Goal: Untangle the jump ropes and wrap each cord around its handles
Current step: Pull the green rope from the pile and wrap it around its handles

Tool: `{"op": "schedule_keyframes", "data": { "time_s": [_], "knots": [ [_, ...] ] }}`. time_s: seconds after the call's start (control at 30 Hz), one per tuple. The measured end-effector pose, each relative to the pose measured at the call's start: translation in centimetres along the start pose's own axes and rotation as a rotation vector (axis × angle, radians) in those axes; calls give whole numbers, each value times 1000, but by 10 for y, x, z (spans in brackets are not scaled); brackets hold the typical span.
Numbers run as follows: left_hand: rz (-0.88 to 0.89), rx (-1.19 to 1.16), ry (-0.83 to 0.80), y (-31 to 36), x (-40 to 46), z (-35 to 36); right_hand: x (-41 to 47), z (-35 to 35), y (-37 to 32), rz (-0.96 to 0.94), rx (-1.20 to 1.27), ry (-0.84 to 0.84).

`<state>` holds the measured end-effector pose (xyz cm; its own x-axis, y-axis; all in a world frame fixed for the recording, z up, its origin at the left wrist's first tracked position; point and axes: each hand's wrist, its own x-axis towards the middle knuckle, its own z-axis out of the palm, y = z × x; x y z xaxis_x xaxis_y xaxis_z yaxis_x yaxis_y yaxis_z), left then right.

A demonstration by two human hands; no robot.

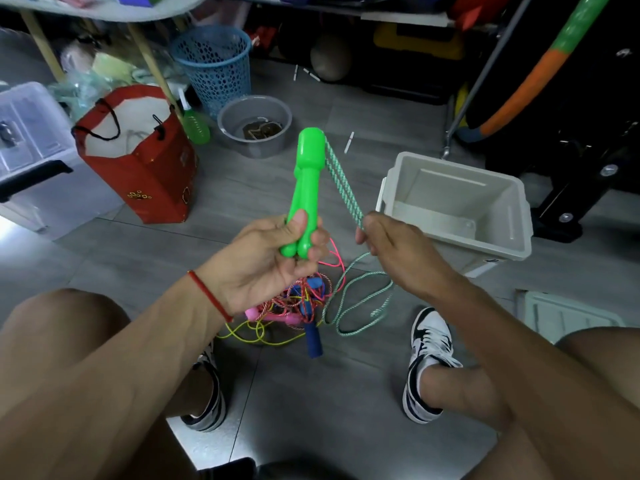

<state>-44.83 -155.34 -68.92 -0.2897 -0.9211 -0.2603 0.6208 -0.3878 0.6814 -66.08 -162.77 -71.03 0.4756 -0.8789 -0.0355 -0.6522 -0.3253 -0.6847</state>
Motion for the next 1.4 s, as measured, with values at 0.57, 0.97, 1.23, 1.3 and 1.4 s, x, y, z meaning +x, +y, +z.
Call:
{"op": "schedule_keyframes", "data": {
  "time_s": [0.57,0.97,1.23,1.3,1.4],
  "knots": [
    [127,-140,86,-4,7,12,1,10,-45,184,534,-340],
    [-181,836,131,-4,1,-31,-5,-44,-10,-182,-368,-247],
    [-382,1481,-85,-24,5,-37,-5,-47,-20,-484,-513,-225],
    [-409,1718,-227,-40,4,-25,-7,-39,-23,-503,-495,-274],
    [-322,1862,-373,-56,-3,-8,-4,-36,-15,-464,-419,-370]
  ]
}}
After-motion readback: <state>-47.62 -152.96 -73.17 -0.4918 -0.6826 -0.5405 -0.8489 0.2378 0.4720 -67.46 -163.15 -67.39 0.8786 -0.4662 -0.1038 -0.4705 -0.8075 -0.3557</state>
